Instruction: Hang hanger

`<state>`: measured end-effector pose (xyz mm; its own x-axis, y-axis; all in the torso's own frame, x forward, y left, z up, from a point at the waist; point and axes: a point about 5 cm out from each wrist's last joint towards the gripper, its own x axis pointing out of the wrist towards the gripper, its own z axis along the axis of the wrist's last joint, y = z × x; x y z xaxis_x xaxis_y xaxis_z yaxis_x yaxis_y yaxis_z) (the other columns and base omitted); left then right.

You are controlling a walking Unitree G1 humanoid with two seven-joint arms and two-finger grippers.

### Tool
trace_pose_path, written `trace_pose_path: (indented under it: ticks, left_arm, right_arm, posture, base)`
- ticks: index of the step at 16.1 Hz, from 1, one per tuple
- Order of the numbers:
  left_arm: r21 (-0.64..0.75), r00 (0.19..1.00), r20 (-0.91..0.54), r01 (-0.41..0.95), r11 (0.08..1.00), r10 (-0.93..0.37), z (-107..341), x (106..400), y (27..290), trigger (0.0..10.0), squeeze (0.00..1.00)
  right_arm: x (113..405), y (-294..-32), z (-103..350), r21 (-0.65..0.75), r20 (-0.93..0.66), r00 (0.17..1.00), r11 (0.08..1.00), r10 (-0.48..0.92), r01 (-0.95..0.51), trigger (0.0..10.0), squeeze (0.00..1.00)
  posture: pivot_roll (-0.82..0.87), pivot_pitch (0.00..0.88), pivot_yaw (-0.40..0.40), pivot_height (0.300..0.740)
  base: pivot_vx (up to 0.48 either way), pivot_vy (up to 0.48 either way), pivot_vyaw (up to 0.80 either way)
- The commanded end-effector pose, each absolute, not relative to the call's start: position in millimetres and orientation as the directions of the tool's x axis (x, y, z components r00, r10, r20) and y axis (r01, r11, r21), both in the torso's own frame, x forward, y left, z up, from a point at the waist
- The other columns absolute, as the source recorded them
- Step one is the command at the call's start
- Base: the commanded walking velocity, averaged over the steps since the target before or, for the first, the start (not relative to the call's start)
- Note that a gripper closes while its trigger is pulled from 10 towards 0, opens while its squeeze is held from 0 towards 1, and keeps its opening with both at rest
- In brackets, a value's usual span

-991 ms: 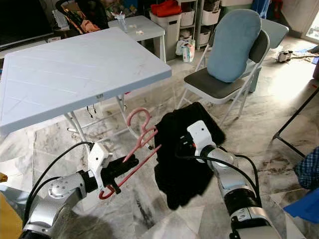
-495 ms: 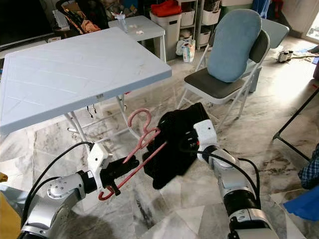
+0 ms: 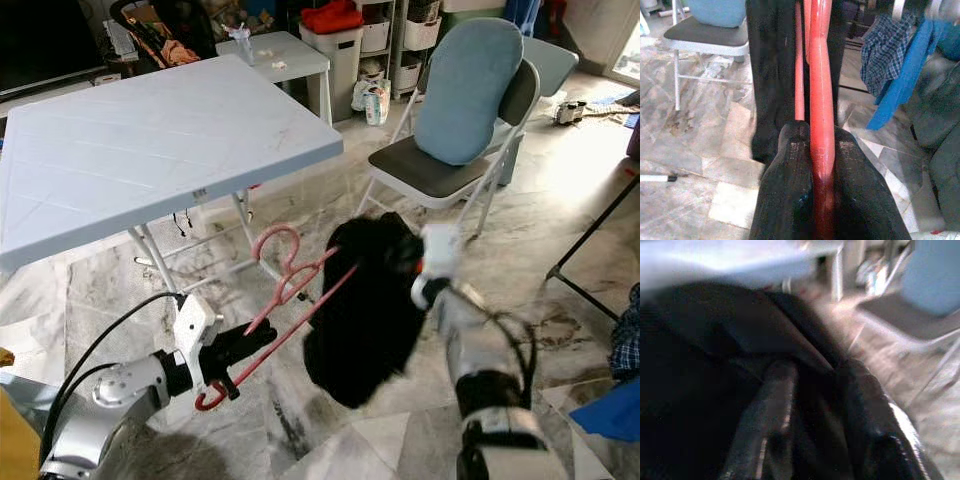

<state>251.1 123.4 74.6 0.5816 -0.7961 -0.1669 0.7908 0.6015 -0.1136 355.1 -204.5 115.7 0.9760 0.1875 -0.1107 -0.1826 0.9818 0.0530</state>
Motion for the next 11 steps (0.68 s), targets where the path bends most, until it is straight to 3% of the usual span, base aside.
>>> trace_pose_path:
  ticks: [1,6,8,9,10,11]
  left_arm:
    - [-0.078,0.595,-0.141,0.79,0.608,-0.791,81,252,125,0.0,0.0]
    - [-0.07,0.588,-0.178,0.792,0.606,-0.789,77,244,129,0.0,0.0]
    - [-0.069,0.59,-0.178,0.791,0.608,-0.787,78,240,131,0.0,0.0]
    - [-0.061,0.617,-0.171,0.772,0.633,-0.768,79,241,135,0.0,0.0]
    - [-0.061,0.62,-0.17,0.769,0.636,-0.766,79,241,135,0.0,0.0]
    - [-0.058,0.625,-0.167,0.766,0.64,-0.763,79,242,135,0.0,0.0]
  right_arm:
    - [365,-211,147,0.079,0.016,0.992,0.988,0.129,-0.13,0.0,0.0]
    - [376,-221,182,0.067,0.123,0.992,0.998,0.009,-0.017,0.0,0.0]
    - [378,-218,183,0.054,0.12,0.992,0.998,0.029,-0.036,0.0,0.0]
    - [376,-208,172,-0.002,0.07,0.987,0.99,0.142,-0.143,1.8,0.0]
    - [375,-206,169,-0.01,0.056,0.985,0.987,0.162,-0.162,1.8,0.0]
    - [370,-207,157,-0.086,-0.01,0.978,0.974,0.208,-0.209,8.4,0.0]
  posture:
    - [-0.1,0.006,0.036,0.74]
    - [-0.11,0.005,0.029,0.74]
    - [-0.1,0.005,0.025,0.74]
    - [-0.09,0.004,0.019,0.74]
    - [-0.09,0.004,0.019,0.74]
    - [-0.09,0.003,0.016,0.74]
  base:
    - [0.0,0.0,0.0]
    - [0.0,0.0,0.0]
    - [0.0,0.0,0.0]
    - [0.0,0.0,0.0]
    - [0.0,0.0,0.0]
    - [0.0,0.0,0.0]
